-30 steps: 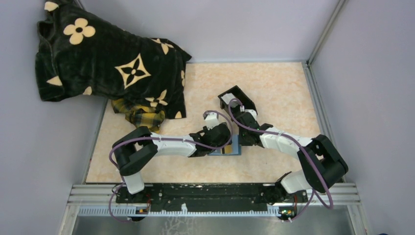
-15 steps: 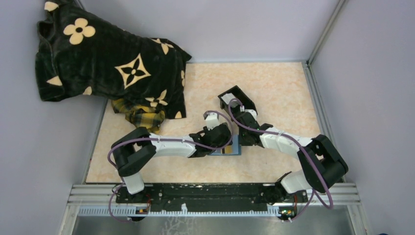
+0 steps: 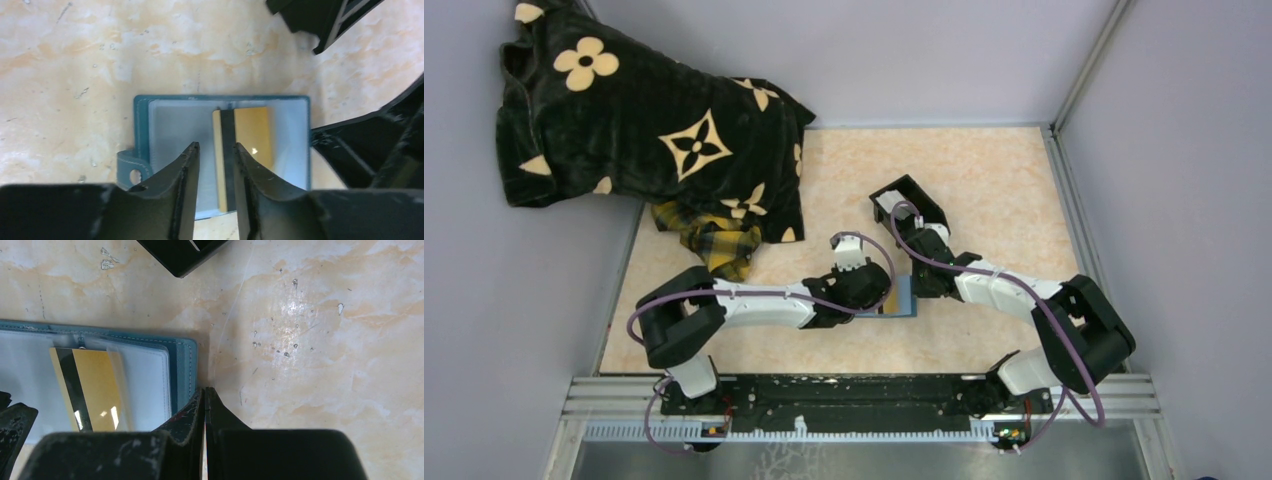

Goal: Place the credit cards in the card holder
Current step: Insert the credit card into the card holder.

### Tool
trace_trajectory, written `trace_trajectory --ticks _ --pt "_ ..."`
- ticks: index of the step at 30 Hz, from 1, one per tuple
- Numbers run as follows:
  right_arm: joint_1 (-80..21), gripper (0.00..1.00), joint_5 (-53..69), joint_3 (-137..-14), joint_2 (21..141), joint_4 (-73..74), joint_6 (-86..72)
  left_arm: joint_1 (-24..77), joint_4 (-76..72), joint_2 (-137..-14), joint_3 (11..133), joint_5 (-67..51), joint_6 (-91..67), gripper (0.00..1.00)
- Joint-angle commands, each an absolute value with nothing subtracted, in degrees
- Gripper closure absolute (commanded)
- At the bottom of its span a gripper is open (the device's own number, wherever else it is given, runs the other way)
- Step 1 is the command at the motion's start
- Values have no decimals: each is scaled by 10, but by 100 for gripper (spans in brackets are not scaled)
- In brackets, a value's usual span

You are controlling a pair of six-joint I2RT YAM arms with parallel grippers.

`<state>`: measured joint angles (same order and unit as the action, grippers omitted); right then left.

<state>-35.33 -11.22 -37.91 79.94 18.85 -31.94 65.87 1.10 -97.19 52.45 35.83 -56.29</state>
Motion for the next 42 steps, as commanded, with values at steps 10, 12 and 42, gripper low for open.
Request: trace_trajectory --ticks 10,12,42 --pt "-346 100 -103 -371 806 169 -319 671 95 -1022 545 401 -560 88" --pt "-346 100 -103 -370 805 169 -318 674 99 -1030 552 401 -559 90" --pt "-346 100 -95 -369 800 164 -319 715 115 -1094 632 386 -526 100"
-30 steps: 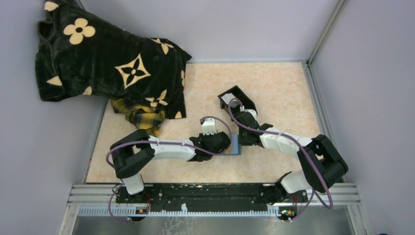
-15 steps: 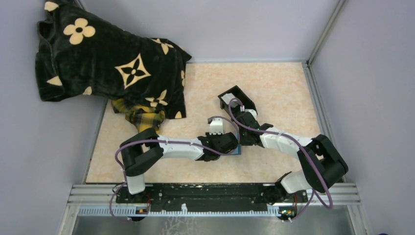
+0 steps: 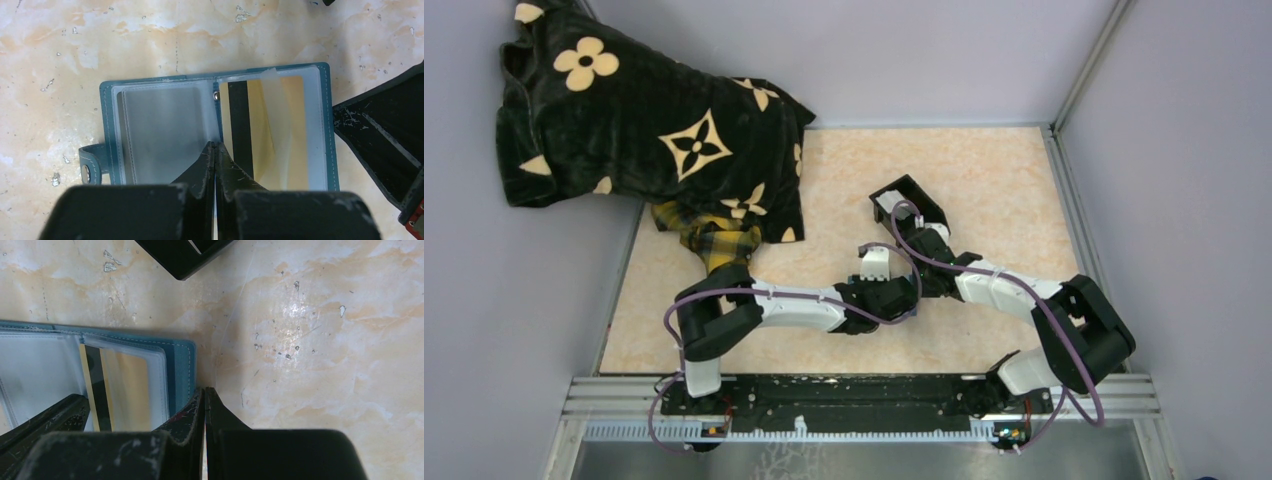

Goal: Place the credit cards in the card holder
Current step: Insert the credit card into the card holder.

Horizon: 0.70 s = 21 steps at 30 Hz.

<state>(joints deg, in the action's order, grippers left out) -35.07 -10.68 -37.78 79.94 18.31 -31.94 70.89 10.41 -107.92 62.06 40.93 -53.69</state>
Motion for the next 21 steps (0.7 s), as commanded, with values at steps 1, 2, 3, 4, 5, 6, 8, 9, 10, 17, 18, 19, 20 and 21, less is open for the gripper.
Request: trace_trajectory --ticks 1,2,3,4,5,6,8,9,10,17,18,19,20,21 --pt "-346 100 -95 -369 800 164 -320 715 114 -1094 635 387 -525 100" --pt "-346 100 -95 -369 799 165 -319 715 114 -1095 637 387 -524 100" --pt "-346 100 -95 -369 798 165 -319 716 113 -1095 639 387 -524 100" --pt "-346 100 -95 -369 798 166 -319 717 114 -1095 642 387 -523 100" --pt "-346 100 -95 -370 797 167 -319 717 113 -1095 644 388 -523 100" --pt "-347 100 -95 -370 796 168 -319 717 112 -1096 647 388 -522 100" --pt "-347 100 -95 -370 795 168 -319 718 112 -1097 652 388 -520 100" --pt "-346 100 -95 -371 796 168 -319 718 112 -1098 655 389 -519 100" --pt "-346 100 -95 -372 795 168 -318 719 111 -1099 657 390 -518 100" --pt "-346 100 -94 -372 796 167 -319 721 106 -1098 664 388 -516 100" --pt "-346 100 -94 -372 796 168 -319 721 107 -1098 664 389 -516 100" --pt "-346 100 -95 -371 796 168 -319 721 110 -1096 664 391 -518 100" --pt "-346 100 -96 -371 795 170 -319 721 115 -1095 664 394 -521 100" --pt "-346 100 -97 -372 793 171 -319 721 120 -1091 663 398 -524 99"
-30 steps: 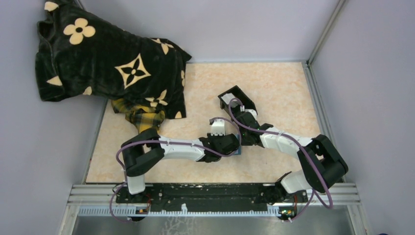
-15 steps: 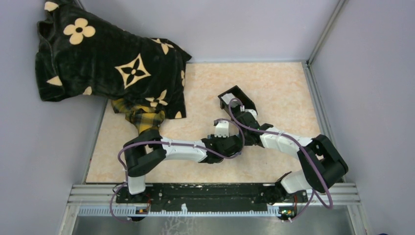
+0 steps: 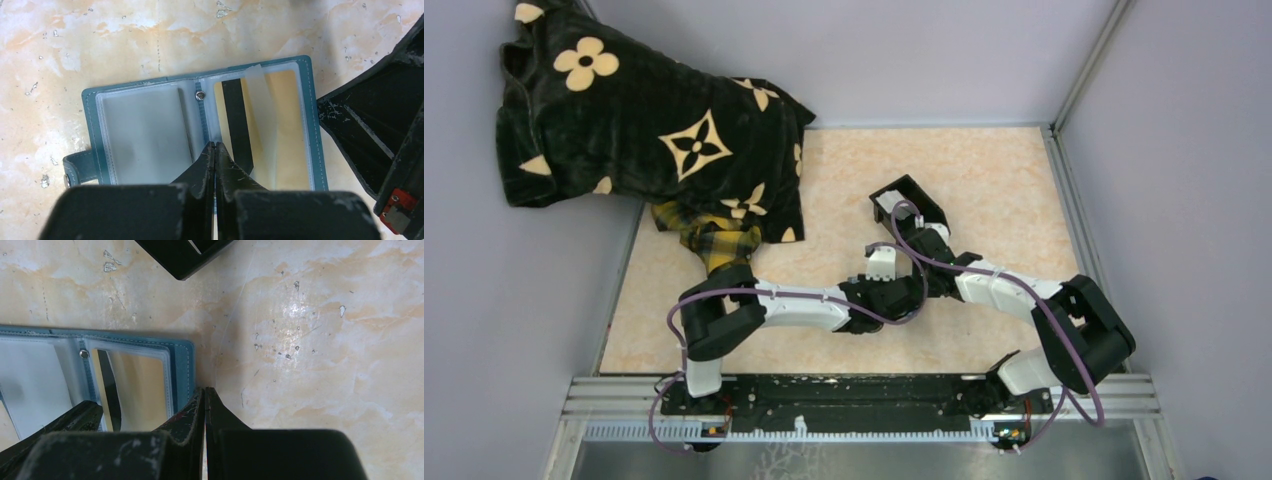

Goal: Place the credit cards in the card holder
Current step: Insert the credit card into the card holder.

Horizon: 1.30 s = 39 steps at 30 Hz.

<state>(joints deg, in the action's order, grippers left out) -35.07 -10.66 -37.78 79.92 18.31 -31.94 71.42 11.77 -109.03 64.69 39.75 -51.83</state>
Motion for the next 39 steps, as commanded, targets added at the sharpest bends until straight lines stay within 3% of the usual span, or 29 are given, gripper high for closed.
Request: trace_trajectory --ticks 1,13,17,19,21,24,26,39 --pt "-346 100 -98 -372 792 174 -319 721 125 -1087 662 404 -527 97" --pt "-346 99 -136 -436 730 250 -295 721 153 -982 643 491 -519 83" --pt "-346 93 -167 -481 690 278 -265 719 149 -943 642 513 -484 72" --pt "-346 89 -183 -504 673 283 -247 718 126 -921 634 515 -454 57" --pt "-346 79 -195 -523 660 272 -230 714 97 -895 621 512 -418 44" --pt "-343 51 -198 -545 658 237 -209 701 58 -860 599 497 -372 28" --pt "-341 46 -192 -572 680 222 -189 683 30 -841 582 460 -355 24" --pt "-272 47 -120 -788 925 236 -113 566 -28 -837 551 337 -356 20"
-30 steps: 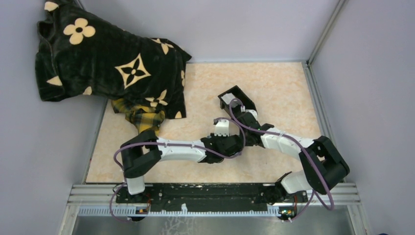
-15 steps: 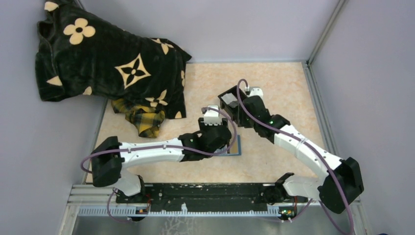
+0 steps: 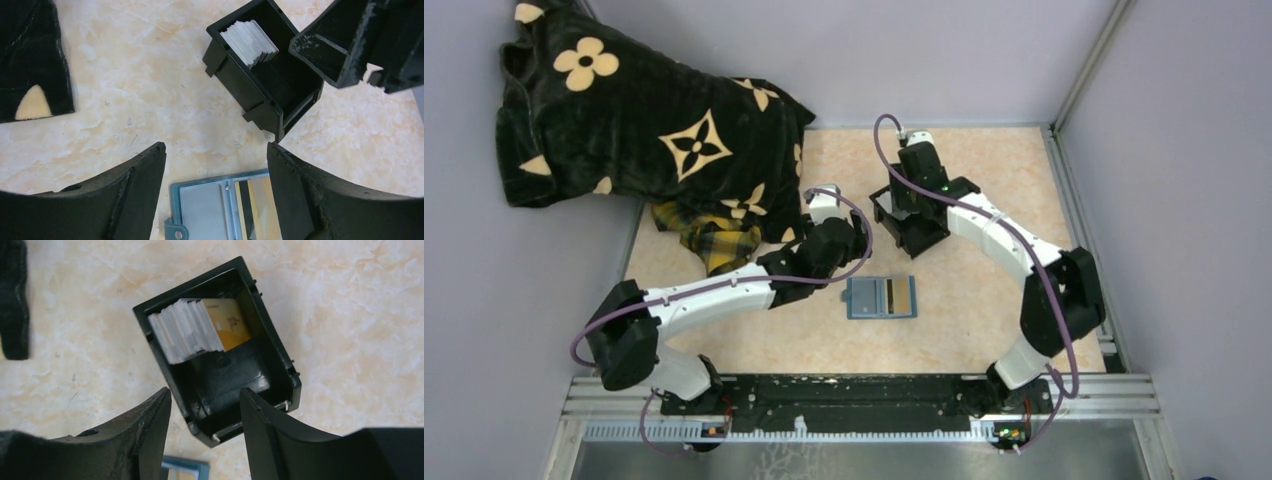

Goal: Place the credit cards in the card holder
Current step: Insert the credit card into the card holder, then pick up the credit card from the storage box.

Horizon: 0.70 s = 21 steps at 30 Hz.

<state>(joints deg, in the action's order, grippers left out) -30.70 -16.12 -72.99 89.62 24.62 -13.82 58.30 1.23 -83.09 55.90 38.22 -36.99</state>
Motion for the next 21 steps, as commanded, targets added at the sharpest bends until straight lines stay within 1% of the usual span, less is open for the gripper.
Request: trace_trajectory --ticks 1,5,10,21 --pt "-263 47 -107 -797 936 236 -112 560 -39 -842 551 330 -356 20" --pt "-235 48 -67 -827 983 237 -108 535 -70 -878 562 292 -359 21" --pt "-213 52 -5 -848 1025 232 -109 506 -90 -937 595 236 -380 26" --pt "-197 52 44 -876 1076 224 -113 464 -126 -1027 633 167 -413 36"
